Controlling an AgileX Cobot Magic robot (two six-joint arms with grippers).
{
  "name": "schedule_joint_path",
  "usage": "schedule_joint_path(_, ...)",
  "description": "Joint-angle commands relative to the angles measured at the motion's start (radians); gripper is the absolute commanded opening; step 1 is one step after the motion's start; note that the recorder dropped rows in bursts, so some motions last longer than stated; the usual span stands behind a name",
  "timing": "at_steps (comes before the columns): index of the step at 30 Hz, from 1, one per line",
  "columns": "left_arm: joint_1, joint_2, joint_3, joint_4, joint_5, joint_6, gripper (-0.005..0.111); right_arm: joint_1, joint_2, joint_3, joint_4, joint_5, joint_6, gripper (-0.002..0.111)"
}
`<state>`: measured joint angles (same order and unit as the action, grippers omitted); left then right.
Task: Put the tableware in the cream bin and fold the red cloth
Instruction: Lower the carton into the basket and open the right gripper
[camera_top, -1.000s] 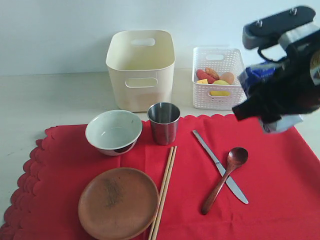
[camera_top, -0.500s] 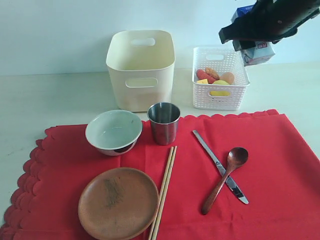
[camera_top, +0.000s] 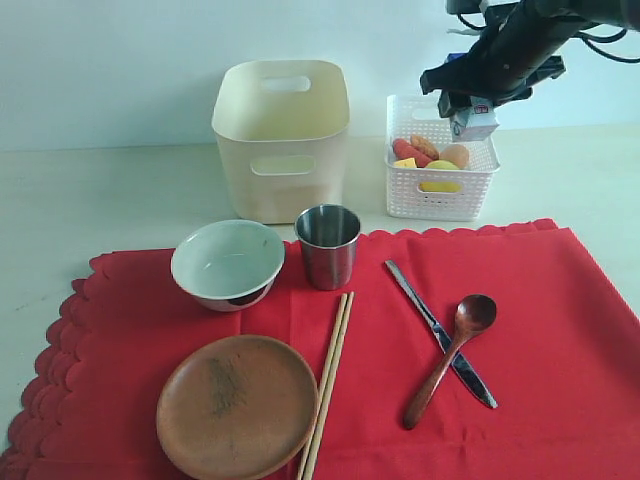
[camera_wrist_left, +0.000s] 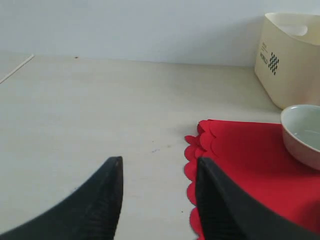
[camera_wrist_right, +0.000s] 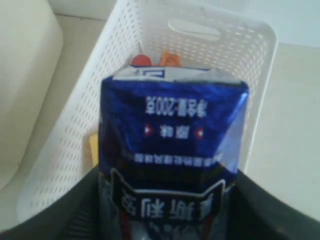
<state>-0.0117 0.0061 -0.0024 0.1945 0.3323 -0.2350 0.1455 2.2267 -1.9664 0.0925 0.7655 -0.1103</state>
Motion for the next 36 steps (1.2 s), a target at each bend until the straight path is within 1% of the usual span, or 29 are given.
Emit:
schedule_joint_path(1, 0.003, -0.006, 0.002, 0.001, -0.006, -0.005, 0.045, -0.006, 0.109, -0.162, 0.011, 0.013, -0.027, 0.000)
schedule_joint_path(6, 0.003, -0.006, 0.002, 0.001, -0.006, -0.005, 0.045, -0.006, 0.234, -0.325, 0.011, 0.050, -0.027, 0.000)
schedule_joint_path(10, 0.003, -0.006, 0.002, 0.001, -0.006, -0.005, 0.045, -0.006, 0.305, -0.421, 0.011, 0.096, -0.027, 0.000)
schedule_joint_path(14, 0.003, -0.006, 0.002, 0.001, -0.006, -0.005, 0.045, -0.006, 0.352, -0.472, 0.011, 0.118, -0.027, 0.000)
schedule_joint_path(20, 0.003, -0.006, 0.002, 0.001, -0.006, -0.005, 0.045, -0.006, 0.379, -0.493, 0.015, 0.122, -0.047, 0.000)
schedule_joint_path(22, 0.003, -0.006, 0.002, 0.001, -0.006, -0.005, 0.045, -0.006, 0.381, -0.493, 0.018, 0.122, -0.047, 0.002)
schedule_joint_path(24, 0.003, -0.006, 0.002, 0.001, -0.006, -0.005, 0.045, -0.006, 0.383, -0.493, 0.018, 0.122, -0.047, 0.009)
schedule_joint_path(25, 0.003, -0.006, 0.002, 0.001, -0.006, -0.005, 0.045, -0.006, 0.385, -0.493, 0.018, 0.122, -0.047, 0.014)
schedule_joint_path(30, 0.003, -0.006, 0.002, 0.001, -0.006, -0.005, 0.045, -0.006, 0.385, -0.493, 0.018, 0.122, -0.050, 0.047)
schedule_joint_path(31, 0.003, -0.006, 0.002, 0.001, -0.006, -0.005, 0.045, -0.006, 0.385, -0.493, 0.018, 0.120, -0.055, 0.056)
schedule_joint_path(34, 0.003, -0.006, 0.002, 0.001, -0.006, -0.005, 0.045, -0.006, 0.382, -0.493, 0.018, 0.118, -0.057, 0.074)
schedule_joint_path(36, 0.003, -0.006, 0.002, 0.001, -0.006, -0.005, 0.045, -0.006, 0.377, -0.493, 0.018, 0.118, -0.057, 0.081)
